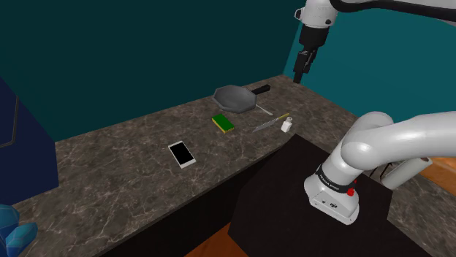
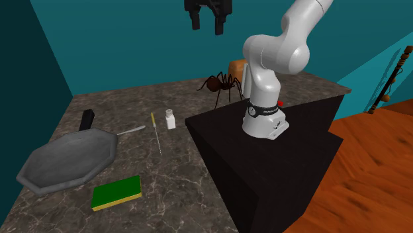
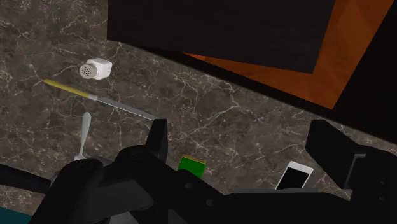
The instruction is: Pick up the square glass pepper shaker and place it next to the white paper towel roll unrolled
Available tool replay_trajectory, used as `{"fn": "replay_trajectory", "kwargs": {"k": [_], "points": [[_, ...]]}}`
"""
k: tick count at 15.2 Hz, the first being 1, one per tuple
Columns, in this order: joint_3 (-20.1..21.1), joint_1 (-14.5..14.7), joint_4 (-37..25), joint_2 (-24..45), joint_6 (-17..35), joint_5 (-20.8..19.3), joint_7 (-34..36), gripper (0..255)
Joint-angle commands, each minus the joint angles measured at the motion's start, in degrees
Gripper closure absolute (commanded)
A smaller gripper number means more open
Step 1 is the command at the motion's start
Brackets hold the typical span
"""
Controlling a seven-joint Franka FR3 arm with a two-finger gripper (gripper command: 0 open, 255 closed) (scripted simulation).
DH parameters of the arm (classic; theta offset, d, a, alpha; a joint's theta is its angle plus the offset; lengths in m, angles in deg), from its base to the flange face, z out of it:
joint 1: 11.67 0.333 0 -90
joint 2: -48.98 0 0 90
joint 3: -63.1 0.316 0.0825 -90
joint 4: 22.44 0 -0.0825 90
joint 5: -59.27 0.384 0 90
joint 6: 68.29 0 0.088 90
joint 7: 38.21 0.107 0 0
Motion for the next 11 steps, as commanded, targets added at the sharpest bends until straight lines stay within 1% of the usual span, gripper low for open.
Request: {"fn": "replay_trajectory", "kwargs": {"k": [1,6,11], "points": [[0.0,0.0,0.0,0.0,0.0,0.0,0.0,0],[-3.4,-2.2,5.5,3.4,7.9,-2.4,-1.5,0],[-7.0,-4.7,9.5,8.7,16.3,-4.8,-2.9,0]]}}
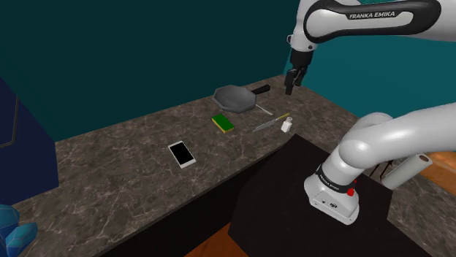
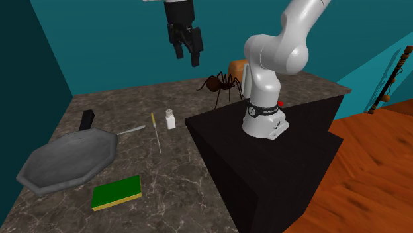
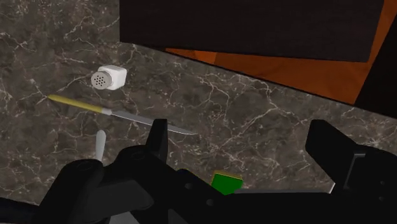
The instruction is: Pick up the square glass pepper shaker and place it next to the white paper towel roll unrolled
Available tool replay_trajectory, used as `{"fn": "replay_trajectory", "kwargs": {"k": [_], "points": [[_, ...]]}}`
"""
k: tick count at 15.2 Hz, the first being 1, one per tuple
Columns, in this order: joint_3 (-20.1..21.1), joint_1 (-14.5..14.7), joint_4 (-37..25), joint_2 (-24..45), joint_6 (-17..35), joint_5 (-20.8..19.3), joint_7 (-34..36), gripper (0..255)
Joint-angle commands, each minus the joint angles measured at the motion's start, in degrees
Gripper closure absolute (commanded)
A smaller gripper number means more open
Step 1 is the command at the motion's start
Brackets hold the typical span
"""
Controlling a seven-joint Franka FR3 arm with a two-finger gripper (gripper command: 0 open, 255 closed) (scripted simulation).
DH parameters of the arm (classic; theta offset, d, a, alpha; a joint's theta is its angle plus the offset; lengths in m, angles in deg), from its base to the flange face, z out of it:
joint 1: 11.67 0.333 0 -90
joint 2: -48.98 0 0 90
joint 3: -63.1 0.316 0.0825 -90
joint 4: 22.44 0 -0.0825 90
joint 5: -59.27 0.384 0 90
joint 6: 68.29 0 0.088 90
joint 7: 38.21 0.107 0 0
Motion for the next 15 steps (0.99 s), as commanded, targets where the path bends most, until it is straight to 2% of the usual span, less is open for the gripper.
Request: {"fn": "replay_trajectory", "kwargs": {"k": [1,9,15], "points": [[-1.6,-1.1,1.7,2.5,3.9,-1.1,-0.7,0],[-7.4,-4.6,3.8,15.8,17.9,-3.9,-2.9,0],[-11.6,-6.6,2.4,28.4,28.0,-4.0,-5.3,0]]}}
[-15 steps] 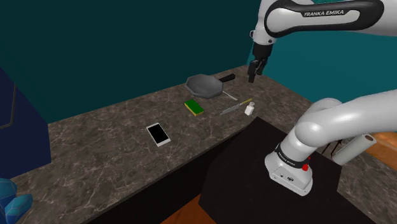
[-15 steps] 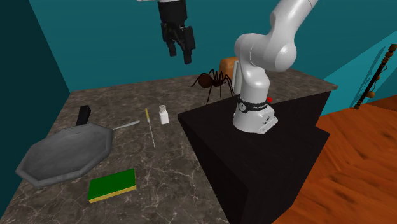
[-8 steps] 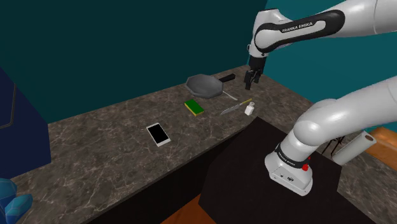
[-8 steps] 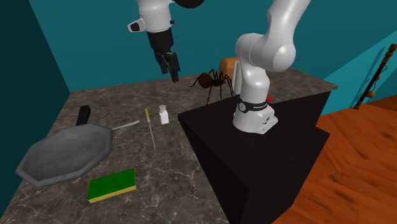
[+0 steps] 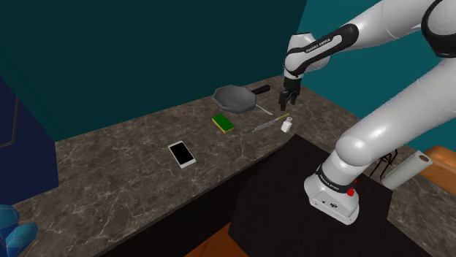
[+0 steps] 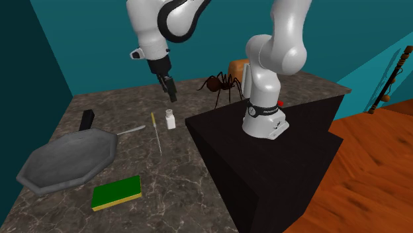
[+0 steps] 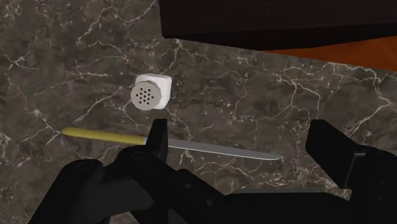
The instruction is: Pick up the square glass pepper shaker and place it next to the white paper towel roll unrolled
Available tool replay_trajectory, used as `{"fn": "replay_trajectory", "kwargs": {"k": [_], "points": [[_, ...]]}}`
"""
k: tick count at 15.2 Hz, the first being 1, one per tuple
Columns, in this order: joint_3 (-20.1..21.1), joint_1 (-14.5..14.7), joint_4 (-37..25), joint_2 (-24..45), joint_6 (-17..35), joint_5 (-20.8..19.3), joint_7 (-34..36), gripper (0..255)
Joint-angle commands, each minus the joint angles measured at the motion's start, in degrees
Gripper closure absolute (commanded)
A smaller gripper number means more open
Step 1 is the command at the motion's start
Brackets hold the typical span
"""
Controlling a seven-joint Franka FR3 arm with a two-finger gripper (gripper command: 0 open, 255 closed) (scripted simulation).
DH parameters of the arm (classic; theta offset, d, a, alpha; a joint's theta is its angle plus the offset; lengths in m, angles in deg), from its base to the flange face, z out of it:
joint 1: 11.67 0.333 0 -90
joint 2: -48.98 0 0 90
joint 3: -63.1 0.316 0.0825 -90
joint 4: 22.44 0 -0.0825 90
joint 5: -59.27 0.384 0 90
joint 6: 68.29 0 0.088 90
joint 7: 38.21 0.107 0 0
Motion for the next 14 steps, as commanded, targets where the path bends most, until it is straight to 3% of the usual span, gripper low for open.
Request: {"fn": "replay_trajectory", "kwargs": {"k": [1,9,14], "points": [[-1.3,-0.6,-1.0,4.8,3.4,0.4,-1.0,0],[-4.4,-3.7,-7.4,23.7,14.0,6.0,-6.9,0],[-4.0,-4.5,-7.3,27.7,17.9,7.6,-8.1,0]]}}
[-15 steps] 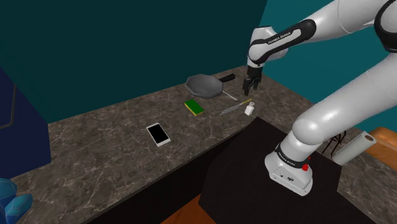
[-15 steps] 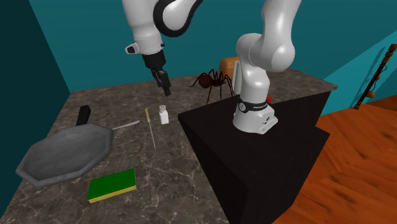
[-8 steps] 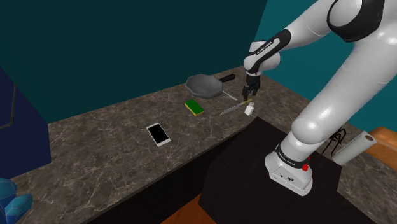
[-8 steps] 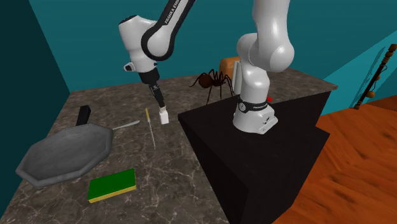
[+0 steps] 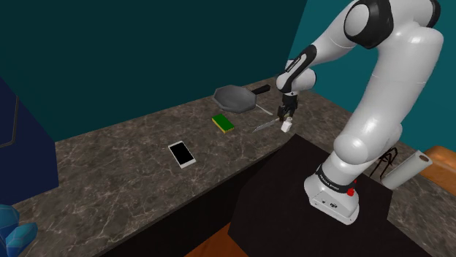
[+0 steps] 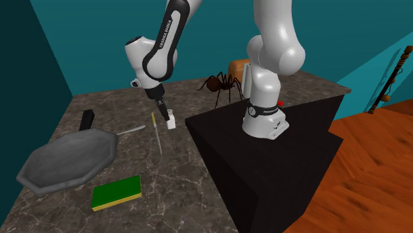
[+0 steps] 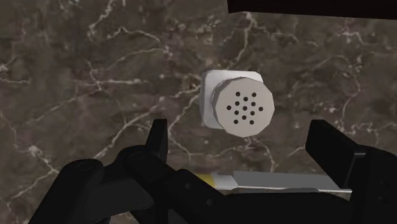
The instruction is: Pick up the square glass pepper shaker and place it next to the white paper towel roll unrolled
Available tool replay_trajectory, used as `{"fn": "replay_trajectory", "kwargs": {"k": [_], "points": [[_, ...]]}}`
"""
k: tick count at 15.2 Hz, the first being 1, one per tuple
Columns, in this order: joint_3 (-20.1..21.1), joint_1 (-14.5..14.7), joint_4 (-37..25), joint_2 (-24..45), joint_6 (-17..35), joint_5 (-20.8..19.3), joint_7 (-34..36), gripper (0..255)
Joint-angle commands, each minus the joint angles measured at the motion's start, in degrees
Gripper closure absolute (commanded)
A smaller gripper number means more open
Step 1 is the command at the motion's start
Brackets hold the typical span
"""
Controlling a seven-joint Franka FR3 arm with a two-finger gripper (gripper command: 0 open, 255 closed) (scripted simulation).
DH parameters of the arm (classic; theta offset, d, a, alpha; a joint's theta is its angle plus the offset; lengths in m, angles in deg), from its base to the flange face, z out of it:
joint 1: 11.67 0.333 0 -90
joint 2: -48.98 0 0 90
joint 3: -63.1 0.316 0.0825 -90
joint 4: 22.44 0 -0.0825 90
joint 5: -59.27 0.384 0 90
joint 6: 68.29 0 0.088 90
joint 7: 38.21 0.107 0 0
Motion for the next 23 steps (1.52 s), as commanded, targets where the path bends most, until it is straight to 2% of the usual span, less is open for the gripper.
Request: {"fn": "replay_trajectory", "kwargs": {"k": [1,4,11,12,21,23], "points": [[0.1,-0.4,0.3,1.4,1.7,0.5,-0.6,0],[0.5,-0.8,0.6,3.2,3.8,1.3,-1.1,0],[0.5,-0.8,0.6,3.2,3.8,1.3,-1.1,0],[0.5,-0.8,0.6,3.2,3.8,1.3,-1.1,255],[0.5,-0.8,0.6,3.2,3.8,1.3,-1.1,255],[0.1,-0.5,0.8,1.5,2.3,0.5,-0.7,255]]}}
